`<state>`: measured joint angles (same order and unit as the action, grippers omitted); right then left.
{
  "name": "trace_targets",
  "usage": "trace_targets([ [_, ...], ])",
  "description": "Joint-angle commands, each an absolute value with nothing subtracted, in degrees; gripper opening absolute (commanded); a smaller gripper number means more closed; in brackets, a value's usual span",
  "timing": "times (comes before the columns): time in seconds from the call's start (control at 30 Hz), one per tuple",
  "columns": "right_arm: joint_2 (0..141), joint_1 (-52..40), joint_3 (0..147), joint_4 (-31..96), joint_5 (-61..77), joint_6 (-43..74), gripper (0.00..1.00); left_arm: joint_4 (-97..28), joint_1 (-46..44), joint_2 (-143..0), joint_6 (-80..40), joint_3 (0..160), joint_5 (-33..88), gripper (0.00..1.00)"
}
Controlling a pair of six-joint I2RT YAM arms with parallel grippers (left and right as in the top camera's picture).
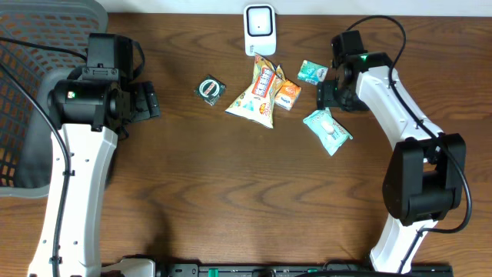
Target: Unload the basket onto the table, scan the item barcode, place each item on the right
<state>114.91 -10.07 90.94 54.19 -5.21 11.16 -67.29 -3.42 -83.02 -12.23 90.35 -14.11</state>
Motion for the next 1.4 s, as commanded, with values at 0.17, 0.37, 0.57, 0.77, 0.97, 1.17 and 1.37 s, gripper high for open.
trace_targets([
  [0.17, 115.24, -7.86, 83.07, 47.53, 9.80, 1.13, 0.73, -67.48, -3.11, -82.61, -12.56, 90.87, -15.07, 0.98],
  [0.37, 115.33, -3.92, 79.20, 45.15, 17.93, -2.46, 0.48, -67.48, -3.11, -82.61, -12.56, 90.87, -15.07, 0.98],
  [0.57, 115.33, -0.99, 76.69, 45.17, 17.98, -4.62, 0.67, -67.48, -3.11, -82.61, -12.56, 90.87, -15.07, 0.98],
  [0.77, 115.42, -0.84, 73.56, 44.05, 20.10, -5.04, 0.57, -67.48, -3.11, -82.61, -12.56, 90.87, -15.07, 0.98],
  [0.97, 115.39, -0.91, 71.46, 42.59, 24.38, -4.97, 0.14, -67.48, -3.11, -82.61, -12.56, 90.87, -15.07, 0.98],
  [1.17, 113.97, -0.95, 75.40, 46.46, 25.54, -4.32, 0.01, -67.51, -3.11, -82.61, -12.56, 90.87, -15.07, 0.98],
  [1.37, 110.41, -4.27, 82.35, 52.10, 6.33, 4.03, 0.01, -67.48, -3.11, -82.61, -12.56, 90.87, -15.07, 0.98],
])
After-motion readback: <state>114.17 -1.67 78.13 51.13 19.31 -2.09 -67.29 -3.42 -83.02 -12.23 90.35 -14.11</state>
